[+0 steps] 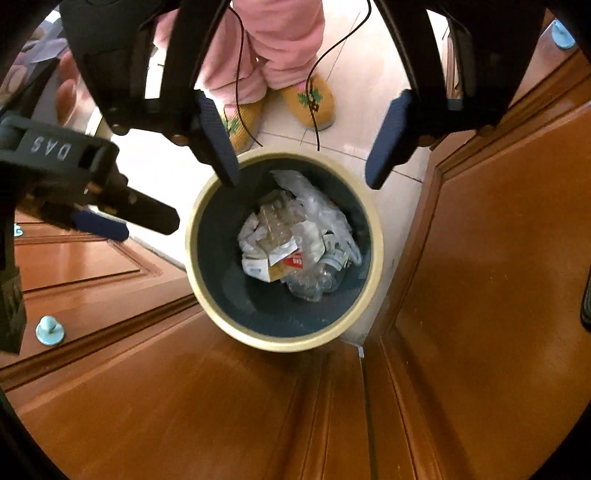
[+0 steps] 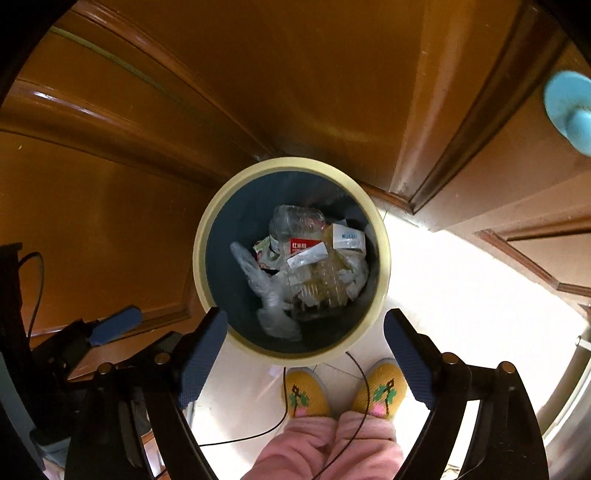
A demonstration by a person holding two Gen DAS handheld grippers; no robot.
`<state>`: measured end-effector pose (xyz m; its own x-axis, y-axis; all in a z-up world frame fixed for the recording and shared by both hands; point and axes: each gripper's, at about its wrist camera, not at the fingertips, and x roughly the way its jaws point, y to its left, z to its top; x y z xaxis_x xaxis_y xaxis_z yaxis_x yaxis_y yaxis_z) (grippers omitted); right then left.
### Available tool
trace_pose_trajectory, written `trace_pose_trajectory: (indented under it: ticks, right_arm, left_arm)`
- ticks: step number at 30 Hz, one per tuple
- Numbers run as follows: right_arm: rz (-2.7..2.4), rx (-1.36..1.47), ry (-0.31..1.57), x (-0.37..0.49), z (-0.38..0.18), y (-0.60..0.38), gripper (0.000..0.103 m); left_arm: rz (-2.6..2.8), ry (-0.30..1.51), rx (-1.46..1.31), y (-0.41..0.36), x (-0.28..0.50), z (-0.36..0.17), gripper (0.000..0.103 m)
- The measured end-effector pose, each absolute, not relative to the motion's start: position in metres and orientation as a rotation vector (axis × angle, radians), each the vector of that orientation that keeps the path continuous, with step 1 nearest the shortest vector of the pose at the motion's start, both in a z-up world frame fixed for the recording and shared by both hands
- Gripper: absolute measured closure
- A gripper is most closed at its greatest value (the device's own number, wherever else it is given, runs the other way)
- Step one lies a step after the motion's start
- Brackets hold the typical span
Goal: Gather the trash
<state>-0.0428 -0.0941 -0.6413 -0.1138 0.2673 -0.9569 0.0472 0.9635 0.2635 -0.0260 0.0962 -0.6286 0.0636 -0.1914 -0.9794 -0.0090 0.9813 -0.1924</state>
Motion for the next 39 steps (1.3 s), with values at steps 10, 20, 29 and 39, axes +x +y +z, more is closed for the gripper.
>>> trace_pose_trajectory:
  ticks: [10,20,29,39]
  right_arm:
    - [0.186,0.286,1.659,-0.050,-0.557,-0.110,0.015]
    - [0.186,0.202,1.501,-0.040,-0.335,-0.130,0.015]
    - [0.188,0.193,1.348,-0.035,-0.157,-0.138,0.015]
    - [0.181,0.144,1.156,-0.035,-0.021,-0.137,0.013]
  left_arm:
    - [-0.160,1.488,-0.175,0.094,-0.027,-0.552,0.034]
    - [-0.193,1.378,-0.254,0.096,-0.024,-0.344,0.031]
    - [-0.161,1.203,-0.262,0.104,-0.030,-0.166,0.021]
    - [-0.105,1.025,-0.204,0.096,-0.043,-0.046,0.021]
